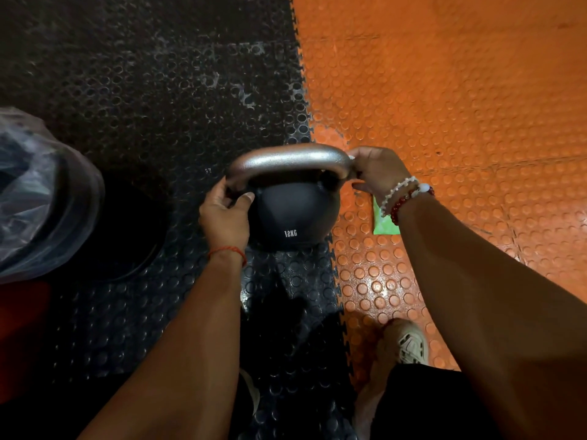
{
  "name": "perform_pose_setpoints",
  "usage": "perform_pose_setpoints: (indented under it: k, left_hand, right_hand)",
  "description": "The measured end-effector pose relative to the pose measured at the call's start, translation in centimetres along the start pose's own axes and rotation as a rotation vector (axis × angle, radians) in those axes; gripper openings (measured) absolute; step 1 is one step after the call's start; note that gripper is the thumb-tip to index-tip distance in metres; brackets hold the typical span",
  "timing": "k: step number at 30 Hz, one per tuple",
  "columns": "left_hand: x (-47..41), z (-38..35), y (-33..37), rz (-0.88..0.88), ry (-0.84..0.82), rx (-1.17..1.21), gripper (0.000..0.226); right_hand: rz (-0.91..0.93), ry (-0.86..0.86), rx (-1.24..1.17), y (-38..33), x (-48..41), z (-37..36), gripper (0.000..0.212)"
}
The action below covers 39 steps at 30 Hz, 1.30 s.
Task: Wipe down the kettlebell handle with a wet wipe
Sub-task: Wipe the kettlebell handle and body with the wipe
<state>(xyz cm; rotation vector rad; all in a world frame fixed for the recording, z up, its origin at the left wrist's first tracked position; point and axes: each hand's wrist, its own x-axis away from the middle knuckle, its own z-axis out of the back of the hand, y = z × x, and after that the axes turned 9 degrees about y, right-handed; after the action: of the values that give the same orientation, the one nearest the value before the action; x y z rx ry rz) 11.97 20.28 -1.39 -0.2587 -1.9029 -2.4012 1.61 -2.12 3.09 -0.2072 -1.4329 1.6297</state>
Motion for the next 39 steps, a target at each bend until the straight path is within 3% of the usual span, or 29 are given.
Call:
perform_pose_setpoints:
  k: [2, 6, 10, 13, 16, 27, 34, 39]
  left_hand:
    - [0.0, 0.0, -0.1, -0.001, -0.002, -0.001, 0.031]
    - [-0.3, 0.0, -0.2, -0.001, -0.001, -0.012, 0.032]
    - [-0.3, 0.0, -0.2, -0.009, -0.012, -0.018, 0.032]
    - [-0.4, 0.1, -0.4, -0.005, -0.017, -0.023, 0.032]
    - [-0.5, 0.1, -0.4, 0.000, -0.009, -0.028, 0.032]
    - [-0.4, 0.1, -0.3, -0.008, -0.016, -0.032, 0.030]
    - [-0.5, 0.1, -0.4, 0.009, -0.018, -0.022, 0.032]
    - [-0.3, 0.1, -0.3, 0.010, -0.019, -0.022, 0.031]
  right_hand:
    - [0.014, -0.037, 0.134, -1.0, -0.1, -0.2, 0.032]
    - [-0.049, -0.030, -0.042, -1.7, -0.4, -0.4, 0.024]
    - [-0.042, -0.009, 0.089, -1.0, -0.4, -0.4, 0.038]
    - [-0.005, 0.016, -0.092, -0.8, 0.2, -0.3, 0.034]
    - [-0.035, 0.097, -0.227, 0.5, 1.0, -0.5, 0.033]
    - [-0.040, 0.528, -0.221, 3.0, 4.0, -4.0, 0.026]
    - [-0.060, 0.621, -0.201, 2.7, 5.0, -4.9, 0.019]
    - [-0.171, 0.637, -0.248, 1.9, 4.9, -5.3, 0.018]
